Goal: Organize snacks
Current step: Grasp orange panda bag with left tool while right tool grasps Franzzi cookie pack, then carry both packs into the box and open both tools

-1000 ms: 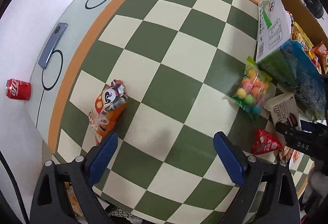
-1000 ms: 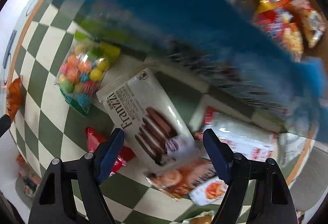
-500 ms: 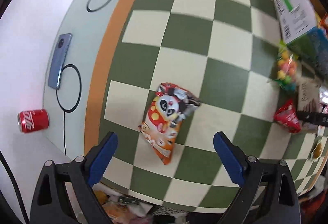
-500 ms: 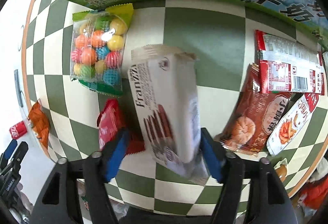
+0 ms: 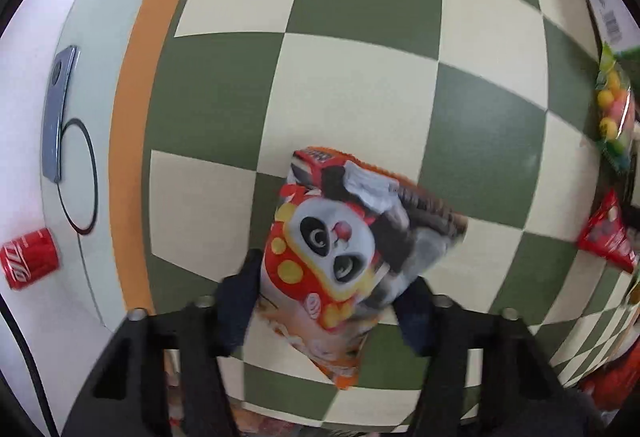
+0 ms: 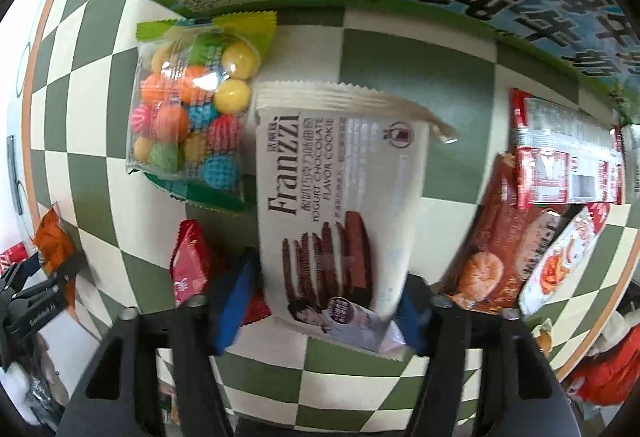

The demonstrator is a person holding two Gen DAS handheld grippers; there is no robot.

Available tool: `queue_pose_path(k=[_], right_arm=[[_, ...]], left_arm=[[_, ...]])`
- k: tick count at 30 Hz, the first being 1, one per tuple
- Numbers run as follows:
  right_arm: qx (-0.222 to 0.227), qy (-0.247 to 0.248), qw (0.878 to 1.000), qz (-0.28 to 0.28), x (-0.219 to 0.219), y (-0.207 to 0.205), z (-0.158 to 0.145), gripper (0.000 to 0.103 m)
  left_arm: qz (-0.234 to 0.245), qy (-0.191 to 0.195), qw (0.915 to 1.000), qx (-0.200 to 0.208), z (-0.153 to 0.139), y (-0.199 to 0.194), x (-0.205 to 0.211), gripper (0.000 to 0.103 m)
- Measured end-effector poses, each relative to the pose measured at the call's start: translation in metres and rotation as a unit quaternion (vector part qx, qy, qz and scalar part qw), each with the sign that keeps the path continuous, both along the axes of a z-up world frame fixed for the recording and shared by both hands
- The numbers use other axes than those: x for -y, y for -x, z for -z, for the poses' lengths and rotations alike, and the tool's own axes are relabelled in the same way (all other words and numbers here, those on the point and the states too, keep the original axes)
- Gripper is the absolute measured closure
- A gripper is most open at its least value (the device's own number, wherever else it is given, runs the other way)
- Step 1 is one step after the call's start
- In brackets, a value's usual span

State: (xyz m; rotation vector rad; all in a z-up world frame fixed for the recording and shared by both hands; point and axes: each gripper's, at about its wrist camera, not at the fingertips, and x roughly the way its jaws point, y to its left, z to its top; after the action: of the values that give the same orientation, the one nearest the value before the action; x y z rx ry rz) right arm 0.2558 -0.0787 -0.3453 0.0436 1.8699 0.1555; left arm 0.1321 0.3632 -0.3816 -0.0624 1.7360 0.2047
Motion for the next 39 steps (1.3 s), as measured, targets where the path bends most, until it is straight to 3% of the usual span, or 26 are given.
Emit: queue_pose_path(k=[3, 10, 18, 27, 33, 39], right_arm=[[0.010, -0.005, 1.000, 0.007, 0.021, -0.007, -0.004, 0.044], [0.029, -0.036, 0.998, 0.030, 0.051, 0.006, -0.019, 0.044], [0.048, -0.096, 0.994, 0.036, 0.093, 0.030, -0.064, 0.044], [0.094, -0.165, 0.980, 0.063, 0.141, 0.031, -0.159, 0.044], [0.144, -0.203, 0.964, 0.098, 0.168, -0.002, -0.215, 0.044], [0.170, -0.194, 0.959, 0.114, 0.167, -0.067, -0.218, 0.044]], left_arm=[[-0.017, -0.013, 0.9997, 0.013, -0.004, 0.007, 0.004, 0.056], [-0.053, 0.024, 0.9970, 0.050, -0.033, 0.022, 0.039, 0.057], [-0.016, 0.098, 0.9880, 0.118, -0.105, 0.015, 0.122, 0.057], [0.036, 0.157, 0.9729, 0.166, -0.204, -0.074, 0.192, 0.057], [0.054, 0.171, 0.9701, 0.164, -0.226, -0.139, 0.225, 0.057], [0.055, 0.158, 0.9782, 0.123, -0.203, -0.205, 0.237, 0.057]])
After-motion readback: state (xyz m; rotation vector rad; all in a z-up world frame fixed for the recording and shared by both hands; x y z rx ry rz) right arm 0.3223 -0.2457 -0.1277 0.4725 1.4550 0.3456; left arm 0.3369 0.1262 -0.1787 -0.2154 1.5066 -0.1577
